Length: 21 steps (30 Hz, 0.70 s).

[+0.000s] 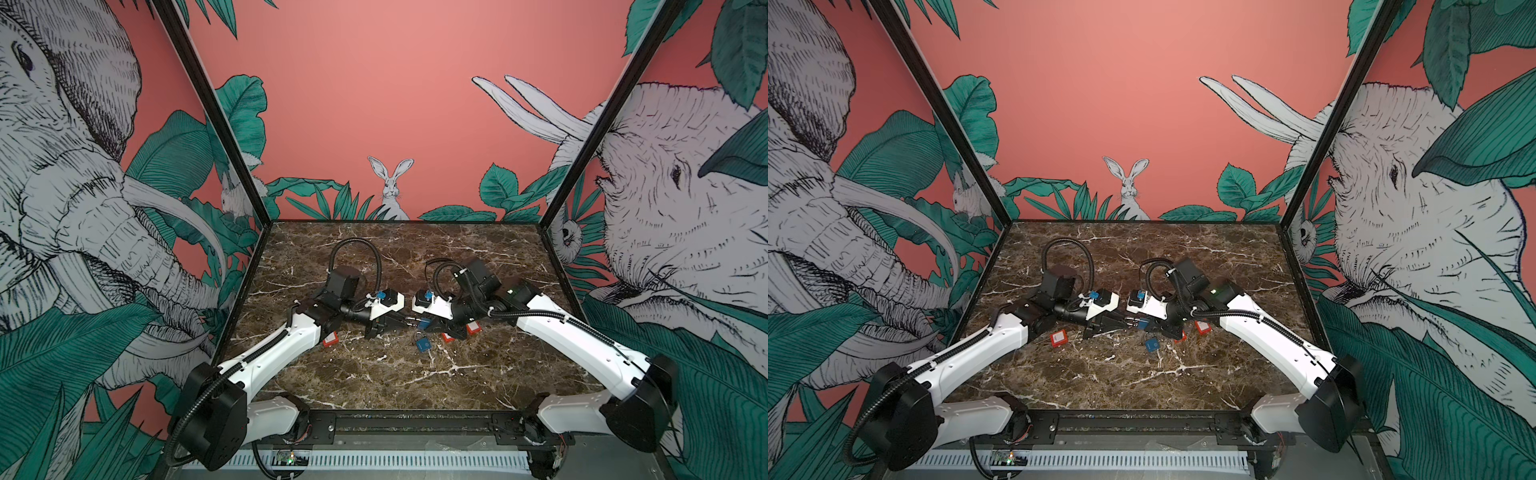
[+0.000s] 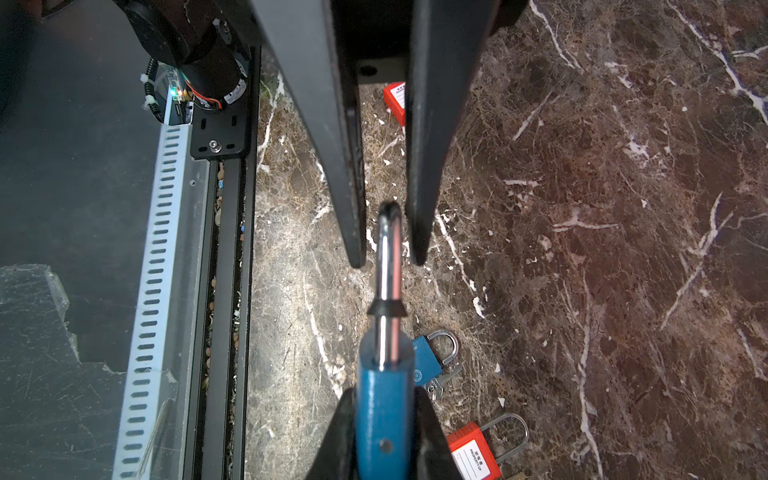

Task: Lock with the key

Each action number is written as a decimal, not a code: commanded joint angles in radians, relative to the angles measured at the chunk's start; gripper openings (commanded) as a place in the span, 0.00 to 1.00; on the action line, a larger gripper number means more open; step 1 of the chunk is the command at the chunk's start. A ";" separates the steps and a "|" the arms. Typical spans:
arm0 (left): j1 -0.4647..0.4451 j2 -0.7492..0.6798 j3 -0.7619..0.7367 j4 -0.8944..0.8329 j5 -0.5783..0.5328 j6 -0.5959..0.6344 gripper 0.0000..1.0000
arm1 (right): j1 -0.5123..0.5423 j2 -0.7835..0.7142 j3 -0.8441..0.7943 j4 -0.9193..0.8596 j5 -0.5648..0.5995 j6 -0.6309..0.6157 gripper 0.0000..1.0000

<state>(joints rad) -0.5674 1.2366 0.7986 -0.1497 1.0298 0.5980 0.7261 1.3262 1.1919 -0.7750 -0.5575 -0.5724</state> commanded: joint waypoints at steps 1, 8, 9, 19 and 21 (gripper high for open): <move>0.004 0.005 0.032 -0.022 0.058 0.018 0.18 | 0.006 -0.025 0.015 0.034 -0.027 -0.007 0.00; 0.004 0.009 0.036 -0.019 0.070 0.019 0.16 | 0.006 -0.018 0.016 0.037 -0.024 -0.010 0.00; 0.004 0.012 0.037 -0.020 0.072 0.019 0.15 | 0.006 -0.017 0.018 0.037 -0.024 -0.011 0.00; 0.003 0.021 0.042 -0.011 0.080 0.011 0.20 | 0.006 -0.006 0.021 0.044 -0.015 -0.014 0.00; 0.005 0.023 0.042 -0.011 0.084 0.011 0.20 | 0.006 -0.006 0.021 0.043 -0.012 -0.014 0.00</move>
<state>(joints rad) -0.5648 1.2617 0.8165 -0.1551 1.0824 0.5987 0.7265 1.3266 1.1919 -0.7715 -0.5560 -0.5735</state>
